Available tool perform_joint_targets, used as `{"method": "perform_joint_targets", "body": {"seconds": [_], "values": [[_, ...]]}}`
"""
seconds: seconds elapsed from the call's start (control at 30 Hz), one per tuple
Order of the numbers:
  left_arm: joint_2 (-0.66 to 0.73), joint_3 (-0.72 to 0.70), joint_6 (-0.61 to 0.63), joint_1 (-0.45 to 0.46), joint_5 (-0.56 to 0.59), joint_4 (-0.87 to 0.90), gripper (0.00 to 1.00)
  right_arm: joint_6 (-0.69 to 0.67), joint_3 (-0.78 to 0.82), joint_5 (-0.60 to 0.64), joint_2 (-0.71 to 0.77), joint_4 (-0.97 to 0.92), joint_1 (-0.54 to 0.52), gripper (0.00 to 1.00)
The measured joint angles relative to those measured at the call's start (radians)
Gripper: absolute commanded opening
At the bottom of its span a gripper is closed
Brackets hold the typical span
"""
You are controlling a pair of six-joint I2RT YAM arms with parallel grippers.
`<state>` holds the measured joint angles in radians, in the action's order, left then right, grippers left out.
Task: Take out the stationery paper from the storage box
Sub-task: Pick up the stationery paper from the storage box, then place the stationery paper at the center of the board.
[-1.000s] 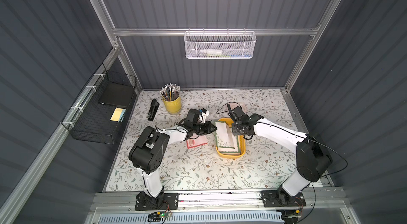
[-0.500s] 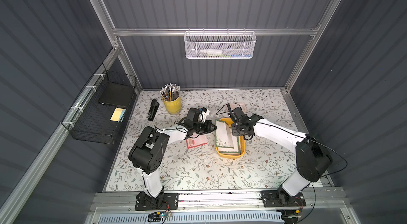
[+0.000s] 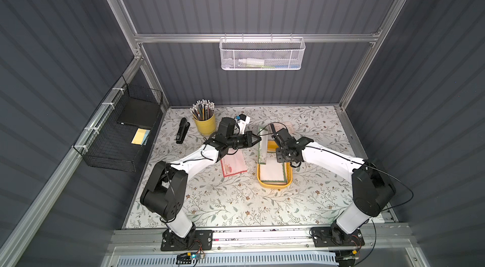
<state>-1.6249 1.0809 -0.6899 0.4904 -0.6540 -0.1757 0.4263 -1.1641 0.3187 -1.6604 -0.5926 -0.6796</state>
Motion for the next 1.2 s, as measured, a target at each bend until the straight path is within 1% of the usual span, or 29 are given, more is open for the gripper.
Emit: {"method": "perform_joint_targets", "body": {"seconds": [0.3, 0.47, 0.57, 0.73, 0.83, 0.97, 1.07, 1.2], "values": [[0.165, 0.0, 0.001, -0.002, 0.052, 0.108, 0.0, 0.0, 0.009, 0.0, 0.0, 0.002, 0.0, 0.45], [0.232, -0.021, 0.003, -0.022, 0.088, 0.159, 0.0, 0.012, 0.013, 0.005, 0.005, 0.006, 0.001, 0.46], [0.275, -0.081, 0.006, -0.05, 0.1, 0.18, 0.0, 0.022, 0.033, 0.003, 0.043, 0.021, 0.006, 0.51], [0.32, -0.208, 0.014, -0.119, 0.103, 0.216, 0.0, 0.022, 0.045, 0.0, 0.17, 0.068, 0.016, 0.57], [0.336, -0.245, 0.021, -0.15, 0.103, 0.223, 0.0, 0.017, 0.046, -0.003, 0.222, 0.107, 0.023, 0.6], [0.34, -0.267, 0.036, -0.156, 0.101, 0.216, 0.0, 0.013, 0.046, -0.016, 0.249, 0.139, 0.032, 0.63], [0.336, -0.287, 0.051, -0.158, 0.101, 0.207, 0.0, 0.018, 0.046, -0.035, 0.266, 0.154, 0.042, 0.72], [0.313, -0.308, 0.073, -0.16, 0.106, 0.201, 0.0, 0.021, 0.065, -0.077, 0.346, 0.219, 0.068, 0.74]]}}
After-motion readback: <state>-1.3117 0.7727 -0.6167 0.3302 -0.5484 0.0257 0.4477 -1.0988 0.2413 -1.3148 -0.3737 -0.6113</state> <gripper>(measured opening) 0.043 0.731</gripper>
